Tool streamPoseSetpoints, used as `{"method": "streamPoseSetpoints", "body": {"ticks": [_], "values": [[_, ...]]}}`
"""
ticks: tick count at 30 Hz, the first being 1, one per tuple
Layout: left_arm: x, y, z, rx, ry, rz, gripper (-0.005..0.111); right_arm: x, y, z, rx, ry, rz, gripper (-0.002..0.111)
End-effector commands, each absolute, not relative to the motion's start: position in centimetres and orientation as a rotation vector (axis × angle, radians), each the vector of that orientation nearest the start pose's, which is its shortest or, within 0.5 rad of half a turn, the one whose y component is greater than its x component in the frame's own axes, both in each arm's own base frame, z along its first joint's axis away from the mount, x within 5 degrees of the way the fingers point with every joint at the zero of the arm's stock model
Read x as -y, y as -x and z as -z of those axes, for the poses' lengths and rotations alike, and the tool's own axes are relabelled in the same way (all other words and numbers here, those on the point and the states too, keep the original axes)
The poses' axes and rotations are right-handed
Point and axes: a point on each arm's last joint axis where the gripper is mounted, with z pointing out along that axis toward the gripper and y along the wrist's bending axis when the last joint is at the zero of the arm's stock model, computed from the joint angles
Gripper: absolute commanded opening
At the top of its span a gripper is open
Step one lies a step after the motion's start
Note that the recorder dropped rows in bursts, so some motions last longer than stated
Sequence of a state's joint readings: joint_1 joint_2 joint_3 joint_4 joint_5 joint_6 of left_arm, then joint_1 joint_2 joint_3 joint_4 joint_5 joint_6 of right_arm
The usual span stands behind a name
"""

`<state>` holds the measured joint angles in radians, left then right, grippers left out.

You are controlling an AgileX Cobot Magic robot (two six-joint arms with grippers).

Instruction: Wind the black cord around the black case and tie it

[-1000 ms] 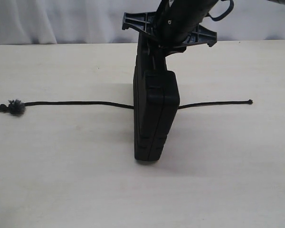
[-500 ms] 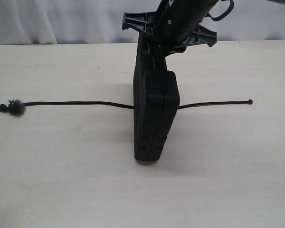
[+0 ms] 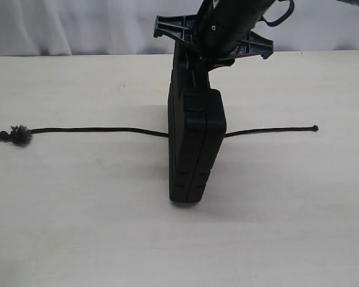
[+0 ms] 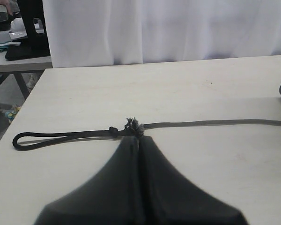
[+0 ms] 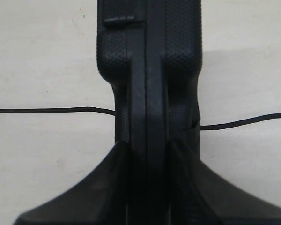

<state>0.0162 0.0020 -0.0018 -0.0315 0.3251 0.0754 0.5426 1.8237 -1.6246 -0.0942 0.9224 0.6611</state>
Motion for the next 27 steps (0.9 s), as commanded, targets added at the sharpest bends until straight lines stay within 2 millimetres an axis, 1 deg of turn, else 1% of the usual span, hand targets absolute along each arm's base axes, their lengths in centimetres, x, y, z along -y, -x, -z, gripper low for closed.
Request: {"method": "streamPoseSetpoints", "body": {"ticks": [1, 4, 6, 11, 16, 18, 20, 22, 24, 27], "values": [[0.0, -5.4, -18.6, -1.785, -0.039, -0.035, 0.000, -20.7, -35.0, -30.7, -2.617, -0.115, -0.339, 0.004], [-0.1, -5.5, -19.0, -1.740, -0.058, -0.066, 0.000, -20.7, -35.0, -30.7, -2.617, -0.115, -0.339, 0.004], [-0.1, -5.6, -19.8, -1.655, -0.074, -0.093, 0.000, -20.7, -35.0, -30.7, -2.617, -0.115, -0.339, 0.004], [-0.2, -5.4, -22.8, -1.320, 0.051, 0.011, 0.000, -20.7, -35.0, -30.7, -2.617, -0.115, -0.339, 0.004], [-0.7, -4.1, -25.6, -0.979, 0.120, 0.046, 0.000, -20.7, -35.0, -30.7, -2.617, -0.115, -0.339, 0.004], [-0.8, -3.6, -26.2, -0.876, 0.180, 0.149, 0.000, -20.7, -35.0, -30.7, -2.617, -0.115, -0.339, 0.004], [-0.8, -3.5, -26.3, -0.853, 0.235, 0.266, 0.000, -20.7, -35.0, -30.7, -2.617, -0.115, -0.339, 0.004], [-0.9, -3.5, -26.4, -0.852, 0.274, 0.329, 0.000, -20.7, -35.0, -30.7, -2.617, -0.115, -0.339, 0.004], [-1.1, -3.4, -27.4, -0.856, 0.318, 0.372, 0.000, -20.7, -35.0, -30.7, -2.617, -0.115, -0.339, 0.004], [-1.0, -3.6, -29.4, -0.885, 0.311, 0.366, 0.000, -20.7, -35.0, -30.7, -2.617, -0.115, -0.339, 0.004]]}}
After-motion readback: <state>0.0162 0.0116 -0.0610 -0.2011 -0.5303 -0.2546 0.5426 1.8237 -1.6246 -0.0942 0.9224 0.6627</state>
